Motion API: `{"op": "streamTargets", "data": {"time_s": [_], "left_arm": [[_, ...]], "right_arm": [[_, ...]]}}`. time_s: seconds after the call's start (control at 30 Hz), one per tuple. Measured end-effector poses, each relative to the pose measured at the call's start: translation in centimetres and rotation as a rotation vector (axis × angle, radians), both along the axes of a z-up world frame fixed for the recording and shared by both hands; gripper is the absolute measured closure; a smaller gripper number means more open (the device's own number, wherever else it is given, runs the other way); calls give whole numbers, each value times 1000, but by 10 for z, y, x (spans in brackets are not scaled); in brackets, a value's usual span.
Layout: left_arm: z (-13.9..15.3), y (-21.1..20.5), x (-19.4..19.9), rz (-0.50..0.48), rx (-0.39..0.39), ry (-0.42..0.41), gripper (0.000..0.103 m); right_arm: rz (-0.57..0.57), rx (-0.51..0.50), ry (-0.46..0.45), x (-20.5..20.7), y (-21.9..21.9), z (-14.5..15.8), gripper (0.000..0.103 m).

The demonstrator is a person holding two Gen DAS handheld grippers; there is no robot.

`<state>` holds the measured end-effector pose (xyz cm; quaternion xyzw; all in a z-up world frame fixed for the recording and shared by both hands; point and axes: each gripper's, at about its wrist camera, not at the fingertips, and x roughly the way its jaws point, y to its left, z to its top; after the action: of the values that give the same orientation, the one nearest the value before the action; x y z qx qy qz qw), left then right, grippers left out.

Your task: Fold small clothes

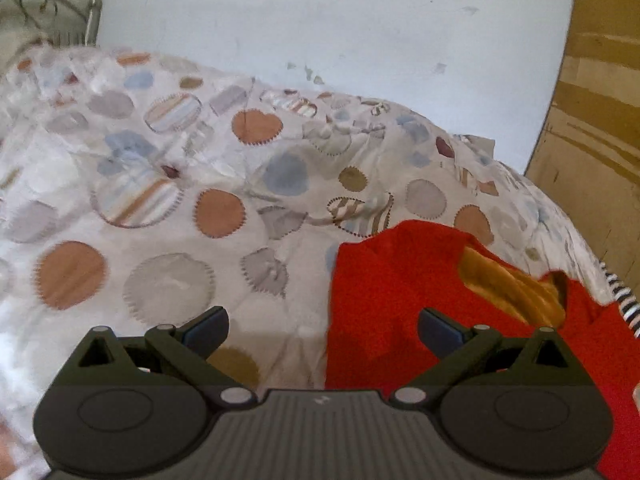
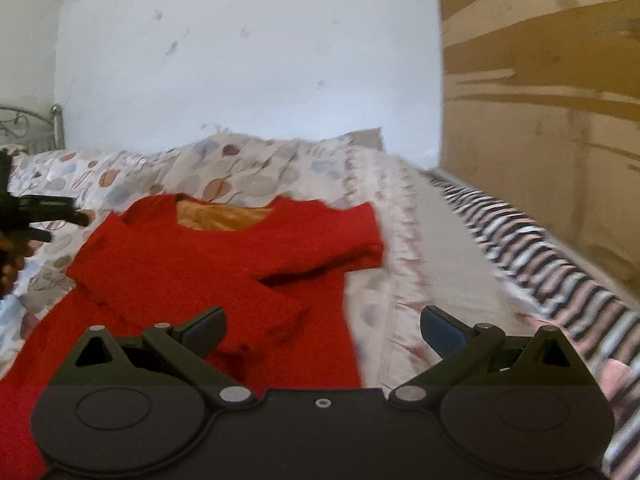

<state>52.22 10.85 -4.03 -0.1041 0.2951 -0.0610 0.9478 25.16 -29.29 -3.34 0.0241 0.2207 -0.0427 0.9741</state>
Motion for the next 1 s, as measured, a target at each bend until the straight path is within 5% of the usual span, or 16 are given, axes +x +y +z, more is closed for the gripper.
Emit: {"op": "streamTargets", "data": {"time_s": [0.1,0.23,0.37,0.47,0.5,0.53,0.67,0.83,1.0], "left_arm": [[-12,7,26,-25,-88,28,1],[-25,22,51,-33,-216,42,14],[-30,22,60,-82,-242,43,23],[-30,22,63,-121,-274,57,47],[-30,22,64,-128,-283,59,71],[-27,20,63,-141,-291,54,83],[-10,4,44,-137,-197,-50,88],[-9,-9,37,-77,-74,-68,88],[-10,-4,37,-64,-167,-30,79]], "right_arm": [[26,26,8,23,10,-2,0],[38,17,36,38,22,-16,0],[25,18,65,42,23,-31,0],[17,67,61,41,16,-35,0],[11,85,60,41,13,-36,0],[-2,104,62,41,10,-37,0],[-73,169,82,40,-3,-43,0],[-97,214,84,37,-10,-47,0],[-95,202,84,37,-9,-48,0]]}}
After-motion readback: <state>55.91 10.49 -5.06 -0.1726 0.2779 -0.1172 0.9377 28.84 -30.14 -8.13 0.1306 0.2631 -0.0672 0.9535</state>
